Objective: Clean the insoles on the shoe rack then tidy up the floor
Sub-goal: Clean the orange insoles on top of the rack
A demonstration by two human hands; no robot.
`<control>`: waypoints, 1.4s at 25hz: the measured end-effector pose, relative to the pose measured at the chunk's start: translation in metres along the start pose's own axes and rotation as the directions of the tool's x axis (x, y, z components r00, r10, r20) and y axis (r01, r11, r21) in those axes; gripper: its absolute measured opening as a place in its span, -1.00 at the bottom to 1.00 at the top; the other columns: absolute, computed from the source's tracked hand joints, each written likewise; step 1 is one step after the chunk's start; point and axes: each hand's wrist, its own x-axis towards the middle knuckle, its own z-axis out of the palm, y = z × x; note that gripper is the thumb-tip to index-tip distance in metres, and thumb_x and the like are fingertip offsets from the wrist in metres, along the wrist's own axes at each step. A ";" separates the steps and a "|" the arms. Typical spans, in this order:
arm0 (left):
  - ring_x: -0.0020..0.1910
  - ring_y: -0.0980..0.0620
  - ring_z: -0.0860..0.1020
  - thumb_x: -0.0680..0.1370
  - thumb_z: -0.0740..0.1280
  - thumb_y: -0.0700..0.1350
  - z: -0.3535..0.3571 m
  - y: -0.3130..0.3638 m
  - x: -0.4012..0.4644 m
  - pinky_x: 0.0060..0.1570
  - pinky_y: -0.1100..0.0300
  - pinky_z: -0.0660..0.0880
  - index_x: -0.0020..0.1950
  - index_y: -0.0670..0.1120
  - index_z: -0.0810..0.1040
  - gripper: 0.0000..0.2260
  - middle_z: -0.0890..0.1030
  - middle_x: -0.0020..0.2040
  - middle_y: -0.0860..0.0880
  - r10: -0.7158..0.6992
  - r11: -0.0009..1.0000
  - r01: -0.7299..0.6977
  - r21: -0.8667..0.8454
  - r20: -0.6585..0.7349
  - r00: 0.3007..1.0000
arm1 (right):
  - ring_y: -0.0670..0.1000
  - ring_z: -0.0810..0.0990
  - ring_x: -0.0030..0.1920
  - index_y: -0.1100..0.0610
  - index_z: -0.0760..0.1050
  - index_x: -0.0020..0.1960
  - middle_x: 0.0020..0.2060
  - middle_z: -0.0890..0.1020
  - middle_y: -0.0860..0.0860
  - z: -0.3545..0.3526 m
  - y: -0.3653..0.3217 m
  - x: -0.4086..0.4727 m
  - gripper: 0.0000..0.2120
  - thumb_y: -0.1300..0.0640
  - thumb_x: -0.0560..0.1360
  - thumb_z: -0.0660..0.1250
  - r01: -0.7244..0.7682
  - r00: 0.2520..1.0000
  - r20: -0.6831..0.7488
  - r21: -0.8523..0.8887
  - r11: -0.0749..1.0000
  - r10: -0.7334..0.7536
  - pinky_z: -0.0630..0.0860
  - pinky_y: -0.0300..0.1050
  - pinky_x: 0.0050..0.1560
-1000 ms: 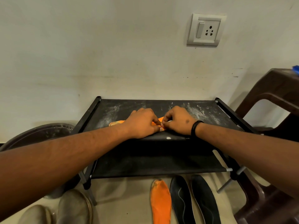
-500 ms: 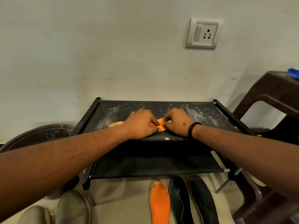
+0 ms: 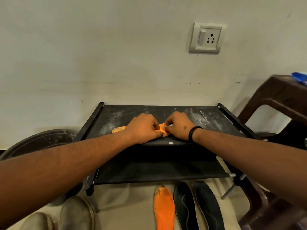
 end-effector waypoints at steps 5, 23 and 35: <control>0.10 0.05 0.64 0.44 0.46 0.21 0.000 0.001 0.001 0.14 -0.01 0.58 0.03 -0.02 0.74 -0.66 0.70 0.13 0.02 -0.001 1.000 0.001 -0.024 -0.014 1.000 | 0.12 0.64 -0.06 0.12 0.65 -0.06 -0.03 0.69 0.12 -0.010 0.022 0.014 -0.84 0.15 0.50 0.30 -0.108 0.994 -0.043 -0.169 0.980 0.103 0.60 0.00 0.01; 0.03 0.08 0.66 0.40 0.47 0.23 0.004 -0.006 0.005 0.10 -0.01 0.60 -0.03 0.03 0.75 -0.68 0.73 0.05 0.03 0.016 0.998 -0.018 -0.065 -0.030 0.999 | 0.15 0.63 0.02 0.12 0.64 -0.02 -0.02 0.69 0.10 -0.005 0.004 0.023 -0.85 0.14 0.51 0.31 -0.054 0.999 -0.011 -0.223 0.973 0.053 0.56 0.04 0.09; 0.06 0.07 0.65 0.44 0.49 0.18 0.005 -0.006 0.005 0.12 -0.03 0.60 -0.02 0.00 0.75 -0.71 0.71 0.13 0.01 0.028 0.997 -0.030 -0.065 -0.033 0.999 | 0.16 0.62 -0.06 0.13 0.68 -0.04 -0.05 0.69 0.12 -0.012 0.014 0.007 -0.79 0.19 0.45 0.27 0.035 0.999 0.000 -0.335 0.941 -0.037 0.59 0.00 0.00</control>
